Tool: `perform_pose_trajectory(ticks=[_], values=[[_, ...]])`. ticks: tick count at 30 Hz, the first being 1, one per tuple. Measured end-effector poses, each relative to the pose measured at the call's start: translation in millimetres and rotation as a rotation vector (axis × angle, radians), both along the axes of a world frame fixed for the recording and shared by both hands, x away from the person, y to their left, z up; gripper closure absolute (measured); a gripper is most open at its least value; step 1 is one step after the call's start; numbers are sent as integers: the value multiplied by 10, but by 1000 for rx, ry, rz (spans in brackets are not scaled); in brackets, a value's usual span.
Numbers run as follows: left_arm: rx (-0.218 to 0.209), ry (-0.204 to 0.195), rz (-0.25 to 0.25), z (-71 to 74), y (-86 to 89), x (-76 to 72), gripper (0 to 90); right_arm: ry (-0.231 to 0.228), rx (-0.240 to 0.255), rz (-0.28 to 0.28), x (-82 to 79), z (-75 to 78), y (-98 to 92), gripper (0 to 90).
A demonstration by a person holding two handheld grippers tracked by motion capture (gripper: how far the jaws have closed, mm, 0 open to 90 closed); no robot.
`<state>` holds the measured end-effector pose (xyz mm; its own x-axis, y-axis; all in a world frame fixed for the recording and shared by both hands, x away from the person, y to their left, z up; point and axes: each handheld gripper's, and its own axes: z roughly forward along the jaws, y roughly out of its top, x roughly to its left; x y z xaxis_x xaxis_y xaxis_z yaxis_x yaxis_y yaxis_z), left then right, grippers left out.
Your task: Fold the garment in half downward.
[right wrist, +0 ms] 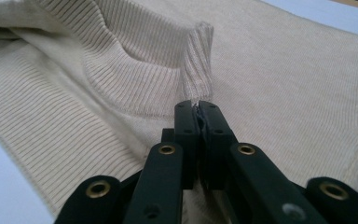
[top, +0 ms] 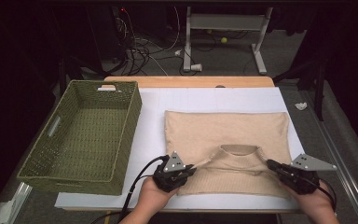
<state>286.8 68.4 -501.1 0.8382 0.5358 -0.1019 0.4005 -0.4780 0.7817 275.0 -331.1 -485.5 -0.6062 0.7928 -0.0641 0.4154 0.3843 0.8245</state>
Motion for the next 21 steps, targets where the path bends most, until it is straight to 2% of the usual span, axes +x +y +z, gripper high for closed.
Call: perform_pose_trajectory(ticks=[6, 12, 14, 16, 19, 20, 21], values=[[20, 9, -27, -16, 41, -159, 782, 0, -11, 22, -191, -12, -31, 878], [32, 21, -29, -30, 108, -214, 781, 25, -11, 44, -371, -65, -88, 879], [16, 40, -31, -28, 120, -207, 779, 36, -18, 51, -436, -95, -116, 879], [19, 46, -37, -30, 109, -211, 774, 51, -21, 61, -476, -125, -137, 878], [12, 53, -42, -19, 99, -218, 721, 74, -12, 83, -518, -150, -164, 840], [7, 57, -43, -12, 96, -218, 671, 74, -2, 82, -532, -141, -170, 814], [0, 56, -42, -6, 95, -223, 664, 69, 7, 81, -545, -122, -179, 802]])
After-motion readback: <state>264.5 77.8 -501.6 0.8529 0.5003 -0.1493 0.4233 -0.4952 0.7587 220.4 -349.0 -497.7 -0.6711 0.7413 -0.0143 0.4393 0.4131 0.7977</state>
